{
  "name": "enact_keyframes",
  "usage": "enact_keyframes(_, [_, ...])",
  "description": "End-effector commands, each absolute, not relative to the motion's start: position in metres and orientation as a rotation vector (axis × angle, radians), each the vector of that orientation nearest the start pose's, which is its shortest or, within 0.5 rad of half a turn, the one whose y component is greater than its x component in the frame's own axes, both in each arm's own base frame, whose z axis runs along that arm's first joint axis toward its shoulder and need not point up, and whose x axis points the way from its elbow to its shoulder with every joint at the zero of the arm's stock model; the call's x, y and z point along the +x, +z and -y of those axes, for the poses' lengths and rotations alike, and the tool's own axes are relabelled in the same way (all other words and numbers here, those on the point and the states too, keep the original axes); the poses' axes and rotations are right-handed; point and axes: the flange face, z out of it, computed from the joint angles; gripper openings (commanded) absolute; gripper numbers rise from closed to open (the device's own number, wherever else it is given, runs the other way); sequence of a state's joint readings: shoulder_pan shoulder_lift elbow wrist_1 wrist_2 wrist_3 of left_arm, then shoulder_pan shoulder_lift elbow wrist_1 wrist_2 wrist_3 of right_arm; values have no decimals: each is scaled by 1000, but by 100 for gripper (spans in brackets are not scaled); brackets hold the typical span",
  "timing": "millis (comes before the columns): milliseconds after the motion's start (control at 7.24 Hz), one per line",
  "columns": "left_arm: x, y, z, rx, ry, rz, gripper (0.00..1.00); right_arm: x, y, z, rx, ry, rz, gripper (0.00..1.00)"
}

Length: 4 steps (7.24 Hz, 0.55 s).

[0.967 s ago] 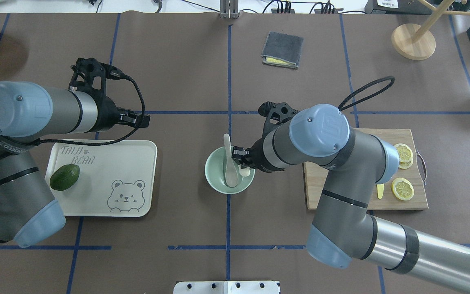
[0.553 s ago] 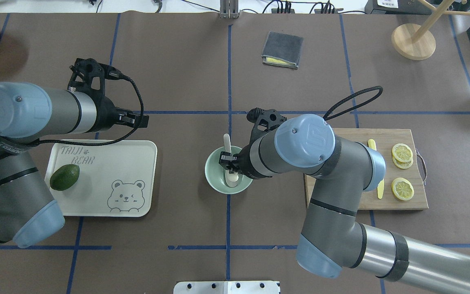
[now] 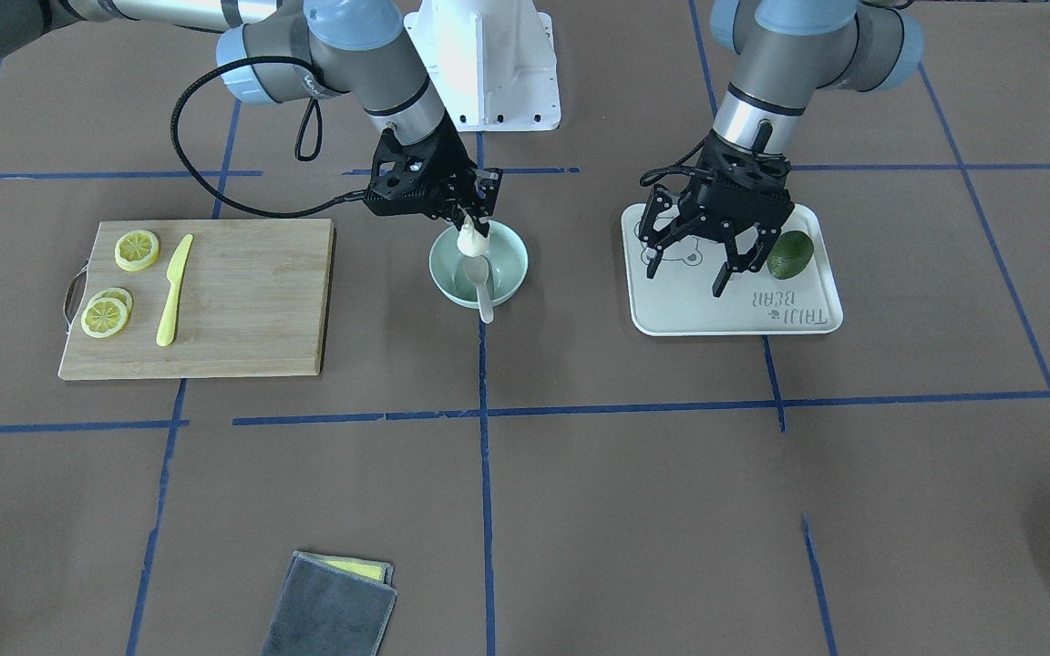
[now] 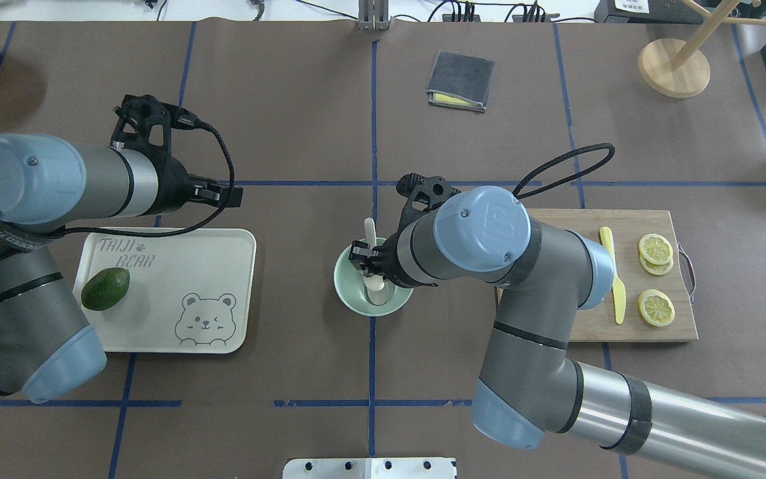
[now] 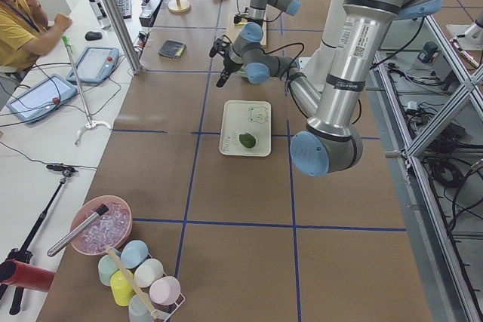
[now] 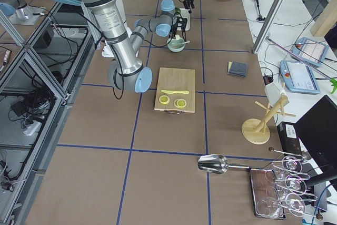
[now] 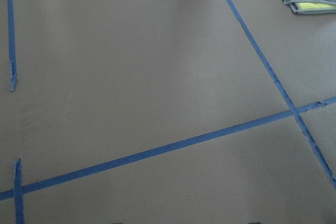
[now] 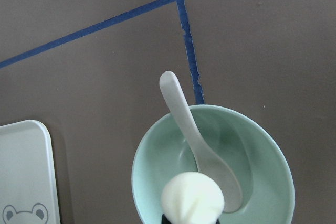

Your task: Put spoon and bun in bowl

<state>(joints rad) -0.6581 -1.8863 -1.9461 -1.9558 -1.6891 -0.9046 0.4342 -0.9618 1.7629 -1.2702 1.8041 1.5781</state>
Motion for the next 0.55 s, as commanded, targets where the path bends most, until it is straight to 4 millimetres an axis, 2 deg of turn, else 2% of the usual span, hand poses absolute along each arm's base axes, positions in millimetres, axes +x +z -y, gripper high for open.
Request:
enact_keyframes(0, [376,278,444,574,67,-910,84,-542,186,374,36,273,1113,51])
enact_keyframes(415, [375,276,444,575,65,-913,86,-544,187,375,37,275,1110,53])
